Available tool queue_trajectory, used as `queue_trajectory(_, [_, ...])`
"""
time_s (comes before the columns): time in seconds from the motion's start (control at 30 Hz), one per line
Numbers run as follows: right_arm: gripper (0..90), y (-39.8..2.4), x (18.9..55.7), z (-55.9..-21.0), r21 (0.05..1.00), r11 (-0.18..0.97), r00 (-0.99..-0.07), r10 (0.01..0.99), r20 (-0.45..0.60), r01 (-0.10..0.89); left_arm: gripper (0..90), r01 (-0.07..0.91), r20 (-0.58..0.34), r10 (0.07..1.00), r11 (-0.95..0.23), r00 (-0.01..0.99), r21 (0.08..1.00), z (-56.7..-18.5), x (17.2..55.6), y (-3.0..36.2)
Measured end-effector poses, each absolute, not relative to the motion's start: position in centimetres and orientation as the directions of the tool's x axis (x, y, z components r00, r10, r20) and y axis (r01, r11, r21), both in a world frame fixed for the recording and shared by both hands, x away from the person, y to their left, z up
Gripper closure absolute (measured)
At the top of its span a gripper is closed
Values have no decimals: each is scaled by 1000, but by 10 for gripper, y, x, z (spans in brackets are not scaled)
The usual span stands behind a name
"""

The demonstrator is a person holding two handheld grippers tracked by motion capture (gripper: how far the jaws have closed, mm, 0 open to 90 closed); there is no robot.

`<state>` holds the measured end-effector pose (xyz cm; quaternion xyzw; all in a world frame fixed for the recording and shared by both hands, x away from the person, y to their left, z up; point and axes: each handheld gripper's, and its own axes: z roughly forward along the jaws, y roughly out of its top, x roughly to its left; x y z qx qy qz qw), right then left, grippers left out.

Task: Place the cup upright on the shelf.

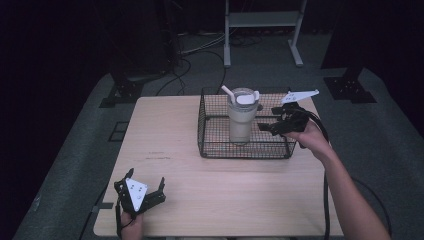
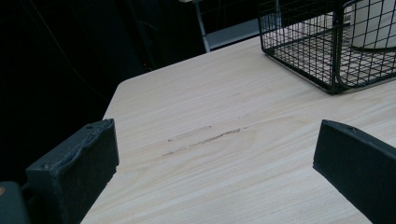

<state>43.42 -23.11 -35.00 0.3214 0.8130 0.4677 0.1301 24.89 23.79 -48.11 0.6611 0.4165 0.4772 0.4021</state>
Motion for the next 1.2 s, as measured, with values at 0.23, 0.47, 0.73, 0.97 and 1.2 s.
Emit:
queue_trajectory(0.23, [78, -235, 427, -351, 842, 362, -766, 636, 90, 400, 0, 168, 299, 933, -334, 200, 928, -481, 248, 237])
queue_trajectory(0.47, [78, -239, 421, -357, 832, 376, -770, 632, 91, 407, 0, 171, 299, 933, -334, 200, 927, -481, 248, 237])
queue_trajectory(0.73, [78, -245, 412, -363, 836, 367, -771, 629, 99, 407, 0, 172, 299, 932, -335, 203, 927, -481, 248, 237])
queue_trajectory(0.97, [78, -250, 403, -366, 835, 372, -775, 624, 98, 405, 0, 174, 299, 932, -335, 204, 926, -481, 248, 237])
queue_trajectory(1.2, [78, -257, 394, -371, 838, 371, -777, 622, 96, 400, 0, 171, 301, 931, -338, 207, 926, -481, 248, 236])
